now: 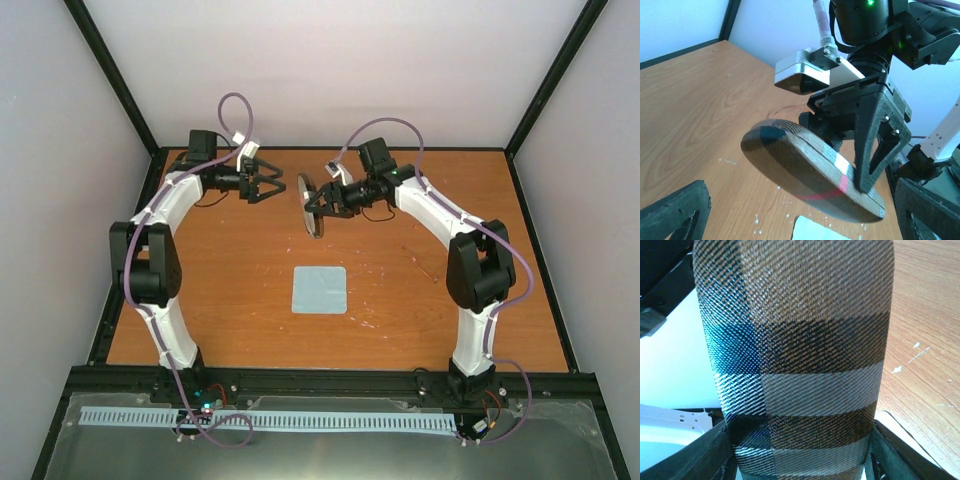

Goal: Organize the sunglasses
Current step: Open the sunglasses case.

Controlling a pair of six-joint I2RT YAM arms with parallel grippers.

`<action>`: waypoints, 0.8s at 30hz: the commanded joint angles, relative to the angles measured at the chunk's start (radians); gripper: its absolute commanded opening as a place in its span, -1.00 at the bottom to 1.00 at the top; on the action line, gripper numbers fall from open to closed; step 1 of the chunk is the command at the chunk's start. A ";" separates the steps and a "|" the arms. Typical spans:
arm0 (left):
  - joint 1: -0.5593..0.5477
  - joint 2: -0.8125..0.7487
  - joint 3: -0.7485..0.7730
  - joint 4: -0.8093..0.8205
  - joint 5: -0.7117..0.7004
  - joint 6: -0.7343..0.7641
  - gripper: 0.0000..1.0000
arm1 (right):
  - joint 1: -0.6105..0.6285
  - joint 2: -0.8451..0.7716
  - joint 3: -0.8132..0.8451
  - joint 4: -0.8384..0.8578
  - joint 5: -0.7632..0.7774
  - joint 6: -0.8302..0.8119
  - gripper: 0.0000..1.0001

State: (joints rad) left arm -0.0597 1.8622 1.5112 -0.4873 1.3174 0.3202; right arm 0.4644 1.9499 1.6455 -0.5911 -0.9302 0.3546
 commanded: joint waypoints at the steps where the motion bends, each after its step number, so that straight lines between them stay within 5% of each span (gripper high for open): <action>1: -0.035 0.106 0.147 -0.231 0.093 0.133 0.97 | 0.013 -0.003 0.048 0.017 -0.017 -0.014 -0.94; 5: -0.068 0.174 0.229 -0.337 0.069 0.194 0.80 | 0.019 -0.005 0.058 0.044 -0.035 0.004 -0.94; 24: -0.103 0.210 0.189 -0.214 -0.046 0.118 0.61 | 0.036 -0.022 0.079 0.081 -0.108 0.015 -0.95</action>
State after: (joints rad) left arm -0.1482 2.0449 1.7103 -0.7555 1.3621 0.4435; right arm 0.4789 1.9503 1.6821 -0.5678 -0.9421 0.3695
